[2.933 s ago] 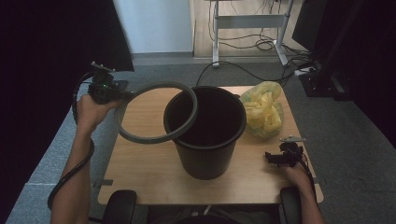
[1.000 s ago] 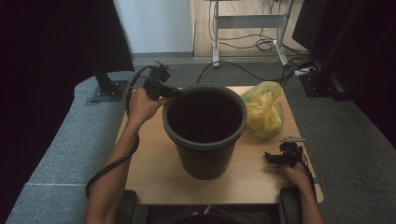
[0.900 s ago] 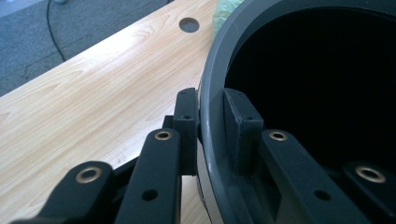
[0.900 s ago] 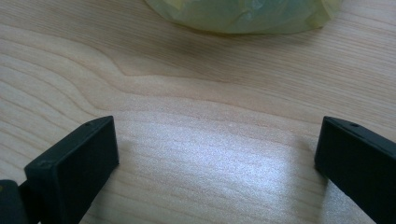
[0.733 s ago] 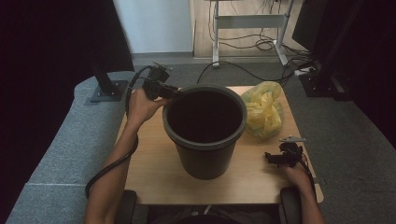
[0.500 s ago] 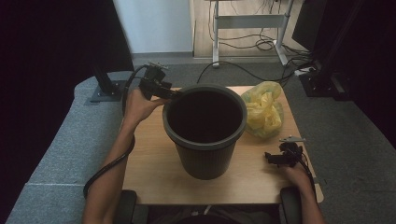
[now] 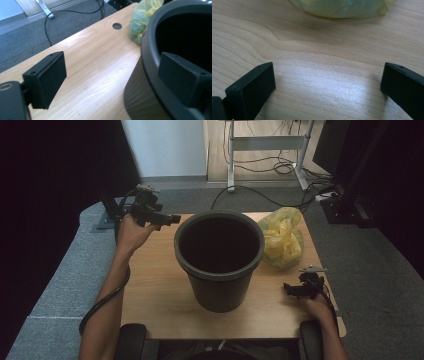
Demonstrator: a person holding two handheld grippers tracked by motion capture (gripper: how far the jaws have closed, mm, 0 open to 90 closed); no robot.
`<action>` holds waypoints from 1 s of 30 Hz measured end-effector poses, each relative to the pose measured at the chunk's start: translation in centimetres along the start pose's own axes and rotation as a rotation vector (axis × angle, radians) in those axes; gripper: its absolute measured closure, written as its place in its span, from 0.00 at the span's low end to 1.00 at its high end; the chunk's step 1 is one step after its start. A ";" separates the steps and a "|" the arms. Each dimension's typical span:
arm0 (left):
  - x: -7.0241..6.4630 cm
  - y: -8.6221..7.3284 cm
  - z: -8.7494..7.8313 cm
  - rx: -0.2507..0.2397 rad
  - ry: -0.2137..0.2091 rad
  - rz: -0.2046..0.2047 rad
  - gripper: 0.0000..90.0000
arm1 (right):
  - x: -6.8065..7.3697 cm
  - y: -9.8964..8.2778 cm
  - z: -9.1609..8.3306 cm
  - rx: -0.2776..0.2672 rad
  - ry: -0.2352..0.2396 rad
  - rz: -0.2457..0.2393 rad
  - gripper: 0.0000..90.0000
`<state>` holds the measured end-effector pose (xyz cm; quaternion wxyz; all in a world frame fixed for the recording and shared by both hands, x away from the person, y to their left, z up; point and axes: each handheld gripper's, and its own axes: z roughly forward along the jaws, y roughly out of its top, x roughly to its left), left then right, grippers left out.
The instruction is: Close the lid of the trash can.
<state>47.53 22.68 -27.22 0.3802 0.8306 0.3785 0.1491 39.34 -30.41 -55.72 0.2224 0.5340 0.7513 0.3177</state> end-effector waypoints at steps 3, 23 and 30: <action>0.6 -0.7 -0.2 0.001 0.020 -0.011 0.05 | 0.0 0.0 0.0 0.000 0.000 0.000 0.00; 5.2 -6.8 -0.7 -0.027 0.104 -0.100 0.00 | 0.0 0.0 0.0 -0.001 0.000 0.000 0.00; 6.5 -9.5 -0.3 -0.050 0.113 -0.110 0.00 | 0.0 0.0 0.0 -0.001 0.000 0.000 0.00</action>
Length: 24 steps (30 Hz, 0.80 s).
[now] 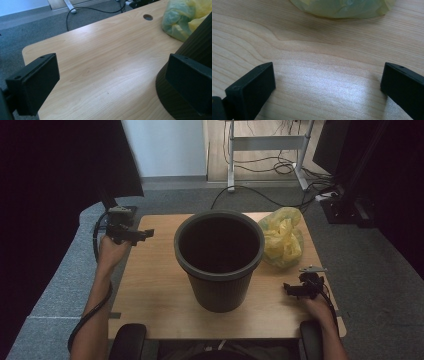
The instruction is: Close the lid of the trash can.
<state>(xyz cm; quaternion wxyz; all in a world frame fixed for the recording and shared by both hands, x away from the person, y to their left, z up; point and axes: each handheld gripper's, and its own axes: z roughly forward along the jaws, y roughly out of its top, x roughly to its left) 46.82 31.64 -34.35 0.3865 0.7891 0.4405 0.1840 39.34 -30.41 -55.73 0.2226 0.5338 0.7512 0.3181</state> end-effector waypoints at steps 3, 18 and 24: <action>0.6 -1.2 0.4 0.025 0.020 0.002 0.00 | 0.0 0.0 0.0 0.001 0.000 -0.001 0.00; 1.7 -6.0 3.2 0.057 0.053 -0.048 0.00 | 0.0 0.0 0.0 0.001 0.000 -0.001 0.00; 2.0 -7.9 4.3 0.070 0.051 -0.068 0.00 | 0.0 0.0 0.0 0.000 0.000 0.000 0.00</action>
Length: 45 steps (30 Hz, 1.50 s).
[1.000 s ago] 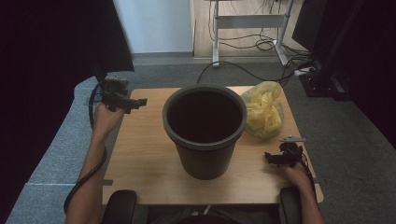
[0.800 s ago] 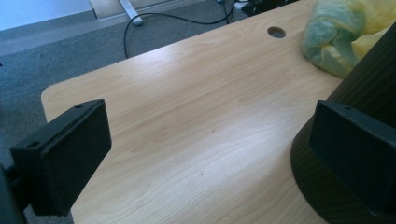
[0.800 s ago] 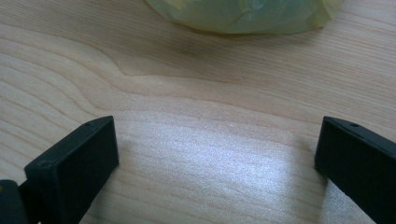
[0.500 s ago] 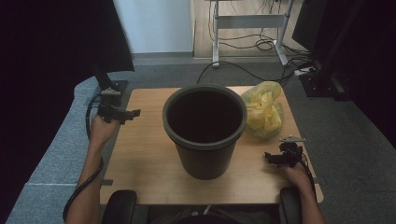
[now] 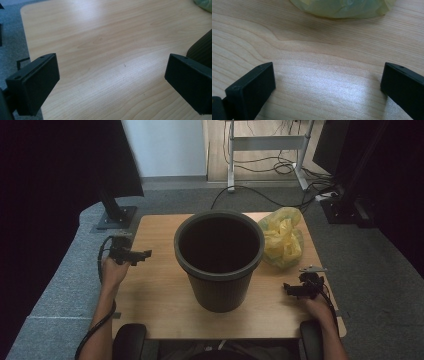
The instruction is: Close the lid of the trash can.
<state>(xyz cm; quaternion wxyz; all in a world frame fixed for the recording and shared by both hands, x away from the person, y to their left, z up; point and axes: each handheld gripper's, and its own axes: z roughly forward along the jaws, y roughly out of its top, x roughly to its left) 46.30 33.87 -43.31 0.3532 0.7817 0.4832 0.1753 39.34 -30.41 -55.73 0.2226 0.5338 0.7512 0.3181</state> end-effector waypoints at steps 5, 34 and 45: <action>0.4 -2.0 1.4 0.008 -0.016 -0.029 0.00 | 0.0 0.0 0.0 0.000 0.000 0.000 0.00; 0.4 -9.5 5.9 0.093 0.000 -0.056 0.00 | 0.0 0.0 0.0 0.000 0.000 0.001 0.00; -0.7 -9.7 6.3 0.101 0.062 0.008 0.00 | 0.0 0.0 0.0 0.002 0.002 0.000 0.00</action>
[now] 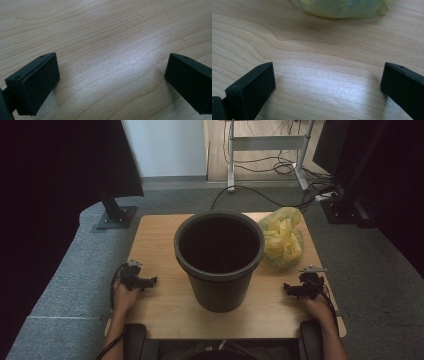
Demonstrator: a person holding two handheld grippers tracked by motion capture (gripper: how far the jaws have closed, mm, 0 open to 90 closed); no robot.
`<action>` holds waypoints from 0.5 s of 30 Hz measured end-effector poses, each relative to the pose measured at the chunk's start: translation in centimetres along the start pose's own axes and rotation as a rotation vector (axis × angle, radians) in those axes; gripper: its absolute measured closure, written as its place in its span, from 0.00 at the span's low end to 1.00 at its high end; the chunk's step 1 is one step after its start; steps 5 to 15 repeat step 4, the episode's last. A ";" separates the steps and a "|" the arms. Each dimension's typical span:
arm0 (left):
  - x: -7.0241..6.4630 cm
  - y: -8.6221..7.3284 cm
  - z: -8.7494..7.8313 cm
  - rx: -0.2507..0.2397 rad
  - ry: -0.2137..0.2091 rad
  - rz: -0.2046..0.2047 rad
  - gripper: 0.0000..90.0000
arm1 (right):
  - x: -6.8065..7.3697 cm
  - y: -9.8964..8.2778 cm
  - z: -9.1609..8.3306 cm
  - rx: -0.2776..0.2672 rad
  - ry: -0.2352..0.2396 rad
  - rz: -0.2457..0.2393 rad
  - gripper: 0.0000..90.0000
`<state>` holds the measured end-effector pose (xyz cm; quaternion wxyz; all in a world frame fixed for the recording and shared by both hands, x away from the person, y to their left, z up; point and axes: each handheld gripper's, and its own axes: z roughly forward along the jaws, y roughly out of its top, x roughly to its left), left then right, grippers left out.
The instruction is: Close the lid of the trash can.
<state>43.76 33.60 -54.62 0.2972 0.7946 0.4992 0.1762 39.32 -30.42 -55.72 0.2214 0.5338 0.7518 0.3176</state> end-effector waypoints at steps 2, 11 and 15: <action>0.0 0.0 0.0 0.000 0.000 0.000 0.00 | 0.0 0.0 0.0 0.000 -0.001 0.000 0.00; 0.0 0.0 0.0 0.000 0.000 0.000 0.00 | 0.0 0.0 0.0 0.000 0.000 0.000 0.00; 0.0 0.0 0.0 0.000 0.000 0.000 0.00 | 0.0 0.0 0.0 0.000 0.000 0.000 0.00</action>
